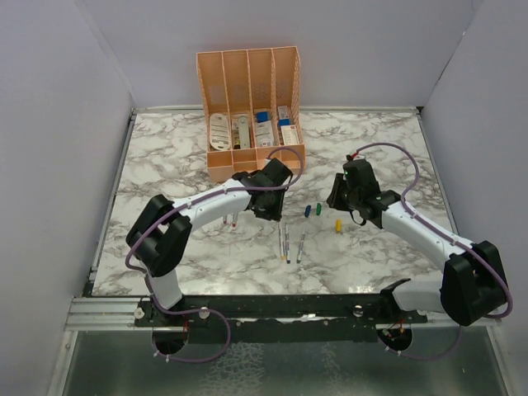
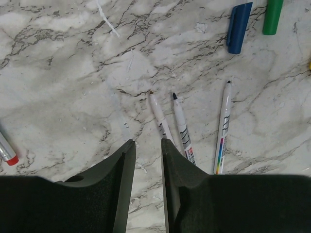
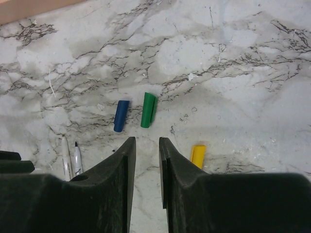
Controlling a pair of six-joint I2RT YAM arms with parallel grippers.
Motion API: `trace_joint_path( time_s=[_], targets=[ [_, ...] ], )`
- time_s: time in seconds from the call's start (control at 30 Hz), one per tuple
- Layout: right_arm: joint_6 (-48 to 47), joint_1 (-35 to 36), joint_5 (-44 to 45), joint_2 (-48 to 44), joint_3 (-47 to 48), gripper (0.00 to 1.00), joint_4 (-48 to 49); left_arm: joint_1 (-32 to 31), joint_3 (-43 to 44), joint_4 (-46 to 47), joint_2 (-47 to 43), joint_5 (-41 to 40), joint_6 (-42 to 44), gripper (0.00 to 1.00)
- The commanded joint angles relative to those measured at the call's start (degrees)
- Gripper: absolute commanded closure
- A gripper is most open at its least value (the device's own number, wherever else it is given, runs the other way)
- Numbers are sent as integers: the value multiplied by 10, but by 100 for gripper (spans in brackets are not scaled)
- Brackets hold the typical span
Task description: Insert the pens into the pen caps
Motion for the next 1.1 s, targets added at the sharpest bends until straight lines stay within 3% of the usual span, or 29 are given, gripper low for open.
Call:
trace_joint_path(
  time_s=[0.0,1.07],
  targets=[
    [18,3,23,-10,-4,74,-5,-16,49,-53,32,-2,-2,70],
    [10,3,-5,10,-3,75,1,-53,84,-94,102,-26,-18,64]
  ],
)
